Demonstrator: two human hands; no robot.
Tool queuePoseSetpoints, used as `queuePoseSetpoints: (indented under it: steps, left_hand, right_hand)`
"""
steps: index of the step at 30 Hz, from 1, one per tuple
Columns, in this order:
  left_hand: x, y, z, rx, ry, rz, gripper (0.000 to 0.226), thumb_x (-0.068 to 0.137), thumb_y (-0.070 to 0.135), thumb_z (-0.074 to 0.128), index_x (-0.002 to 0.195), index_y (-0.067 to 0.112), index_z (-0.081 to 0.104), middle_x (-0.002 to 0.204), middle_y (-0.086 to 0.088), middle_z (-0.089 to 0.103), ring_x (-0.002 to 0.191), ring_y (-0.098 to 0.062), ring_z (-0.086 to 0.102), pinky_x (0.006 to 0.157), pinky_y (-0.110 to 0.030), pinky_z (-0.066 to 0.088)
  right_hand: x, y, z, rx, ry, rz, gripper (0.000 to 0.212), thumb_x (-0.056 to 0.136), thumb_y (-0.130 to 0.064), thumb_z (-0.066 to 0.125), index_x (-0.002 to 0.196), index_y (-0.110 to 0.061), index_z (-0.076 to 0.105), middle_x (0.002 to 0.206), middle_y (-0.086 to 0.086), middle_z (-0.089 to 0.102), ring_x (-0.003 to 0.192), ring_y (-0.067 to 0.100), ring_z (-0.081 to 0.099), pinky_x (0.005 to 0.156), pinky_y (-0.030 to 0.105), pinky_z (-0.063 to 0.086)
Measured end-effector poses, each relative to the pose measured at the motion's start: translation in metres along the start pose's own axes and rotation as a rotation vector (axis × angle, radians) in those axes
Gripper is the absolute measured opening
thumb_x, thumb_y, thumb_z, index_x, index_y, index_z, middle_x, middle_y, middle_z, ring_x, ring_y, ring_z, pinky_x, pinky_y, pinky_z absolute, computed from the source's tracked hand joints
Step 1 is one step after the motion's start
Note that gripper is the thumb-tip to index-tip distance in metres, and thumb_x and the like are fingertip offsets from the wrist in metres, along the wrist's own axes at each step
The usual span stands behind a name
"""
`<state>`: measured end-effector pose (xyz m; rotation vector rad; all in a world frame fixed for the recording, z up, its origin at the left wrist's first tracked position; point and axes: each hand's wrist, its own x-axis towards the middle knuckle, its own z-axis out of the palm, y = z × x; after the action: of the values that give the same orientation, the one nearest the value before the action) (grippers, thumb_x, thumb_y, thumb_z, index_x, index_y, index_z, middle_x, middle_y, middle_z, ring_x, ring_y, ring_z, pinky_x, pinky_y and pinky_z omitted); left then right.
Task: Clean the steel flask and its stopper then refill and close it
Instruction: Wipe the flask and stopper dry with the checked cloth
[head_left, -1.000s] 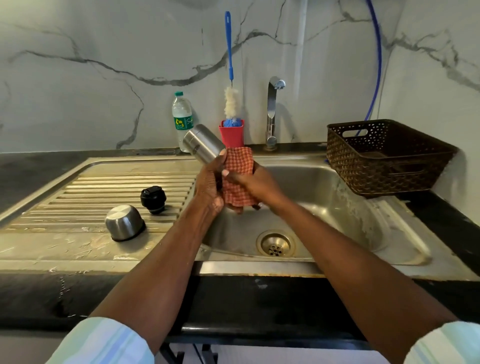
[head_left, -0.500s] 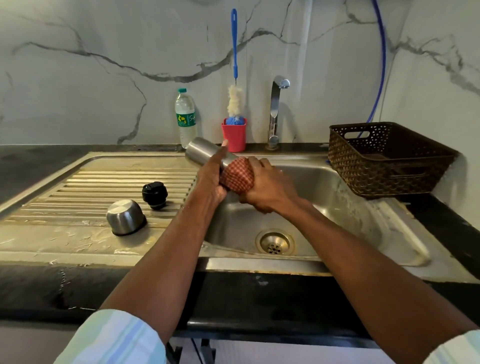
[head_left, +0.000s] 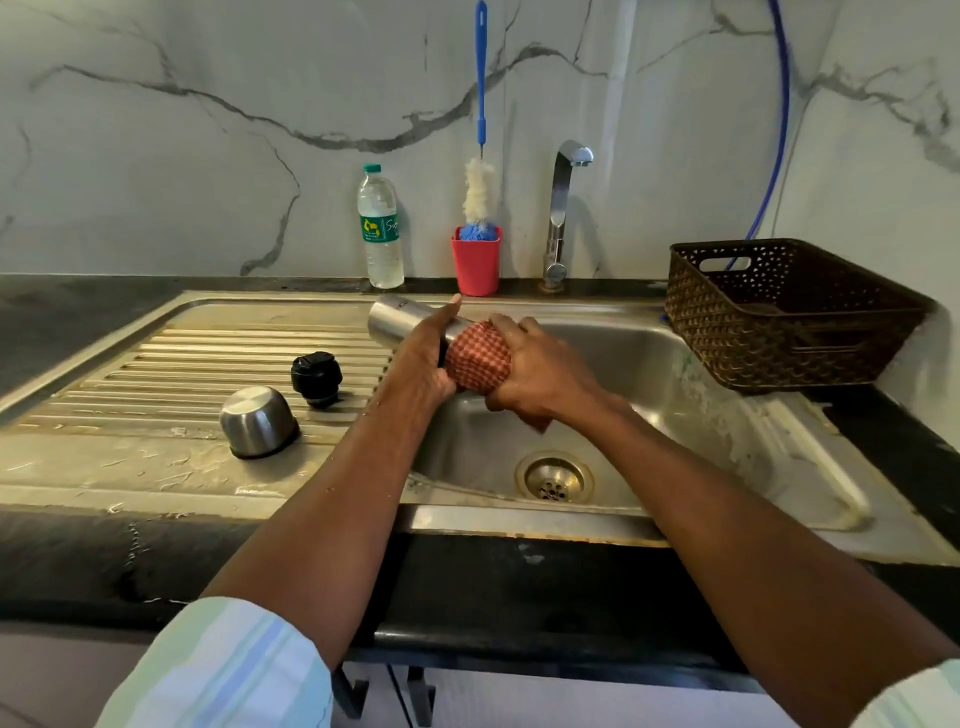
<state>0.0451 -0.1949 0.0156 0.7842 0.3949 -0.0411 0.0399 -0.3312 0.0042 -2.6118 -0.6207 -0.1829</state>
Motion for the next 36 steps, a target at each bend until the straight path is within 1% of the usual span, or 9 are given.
queuePoseSetpoints:
  steps: [4,6,9,13,19,21,26,31,36]
  left_hand:
    - [0.002,0.004,-0.002,-0.048,-0.091,0.184,0.053,0.080,0.007,0.077,0.125,0.002,0.049,0.106,-0.018,0.067,0.097,-0.032,0.068,0.086,-0.050,0.057]
    - [0.001,0.006,0.002,-0.048,-0.166,0.232,0.046,0.083,0.009,0.074,0.122,0.003,0.050,0.105,-0.017,0.066,0.098,-0.031,0.066,0.089,-0.049,0.056]
    - [0.002,0.004,0.006,-0.006,-0.164,0.141,0.060,0.078,0.015,0.081,0.126,0.003,0.047,0.112,-0.019,0.066,0.101,-0.034,0.068,0.086,-0.052,0.058]
    - [-0.001,0.000,0.006,0.114,-0.042,0.018,0.055,0.076,0.020,0.084,0.115,0.005,0.048,0.106,-0.018,0.069,0.091,-0.036,0.071,0.073,-0.054,0.059]
    - [-0.003,0.008,0.000,-0.031,-0.197,0.179,0.062,0.074,0.006,0.079,0.127,0.002,0.048,0.113,-0.019,0.063,0.100,-0.033,0.066,0.078,-0.047,0.059]
    - [-0.003,0.012,0.003,-0.010,-0.247,0.184,0.060,0.078,0.008,0.077,0.129,0.003,0.047,0.113,-0.019,0.063,0.102,-0.032,0.065,0.079,-0.046,0.059]
    - [0.001,0.011,0.000,0.051,-0.083,0.156,0.056,0.076,0.016,0.083,0.120,0.003,0.051,0.105,-0.020,0.070,0.092,-0.034,0.072,0.083,-0.050,0.059]
    - [0.003,0.008,-0.002,0.015,-0.081,0.220,0.038,0.078,0.008,0.077,0.108,0.005,0.053,0.103,-0.016,0.066,0.094,-0.029,0.067,0.088,-0.048,0.057]
    - [0.001,-0.002,0.005,0.021,-0.244,0.228,0.051,0.083,0.014,0.071,0.127,0.002,0.049,0.099,-0.015,0.063,0.091,-0.028,0.065,0.081,-0.040,0.058]
  right_hand:
    - [-0.008,0.003,-0.018,1.324,-0.474,0.385,0.058,0.075,-0.013,0.069,0.128,-0.005,0.047,0.107,0.013,0.063,0.095,0.028,0.062,0.091,0.044,0.052]
    - [-0.011,0.011,-0.024,1.596,-0.496,0.420,0.054,0.076,-0.014,0.066,0.124,0.001,0.048,0.097,0.017,0.064,0.083,0.027,0.063,0.078,0.040,0.055]
    - [-0.009,0.006,-0.023,0.999,-0.219,0.300,0.071,0.072,-0.012,0.075,0.135,-0.010,0.042,0.105,0.007,0.063,0.086,0.021,0.065,0.067,0.032,0.056]
    - [-0.004,-0.003,-0.004,-0.144,0.133,0.003,0.101,0.070,-0.033,0.083,0.151,-0.025,0.023,0.137,0.006,0.042,0.117,0.026,0.051,0.092,0.041,0.051]
    - [-0.015,0.001,-0.019,1.558,-0.487,0.427,0.047,0.077,-0.010,0.068,0.120,0.001,0.052,0.097,0.014,0.064,0.083,0.025,0.064,0.071,0.037,0.057]
    - [-0.015,-0.002,-0.022,1.466,-0.396,0.407,0.044,0.080,-0.007,0.066,0.121,-0.002,0.050,0.094,0.011,0.064,0.076,0.022,0.064,0.060,0.031,0.057]
    - [-0.006,0.001,-0.011,0.065,0.134,0.035,0.098,0.071,-0.025,0.082,0.150,-0.028,0.024,0.136,0.005,0.042,0.107,0.026,0.056,0.081,0.042,0.056]
    - [-0.016,0.003,-0.018,1.262,-0.384,0.354,0.062,0.074,-0.016,0.074,0.130,-0.006,0.048,0.103,0.010,0.067,0.084,0.021,0.065,0.076,0.036,0.056]
    - [-0.006,0.005,-0.014,1.640,-0.199,0.435,0.059,0.083,-0.037,0.071,0.128,-0.003,0.053,0.089,0.012,0.065,0.075,0.027,0.066,0.075,0.042,0.058]
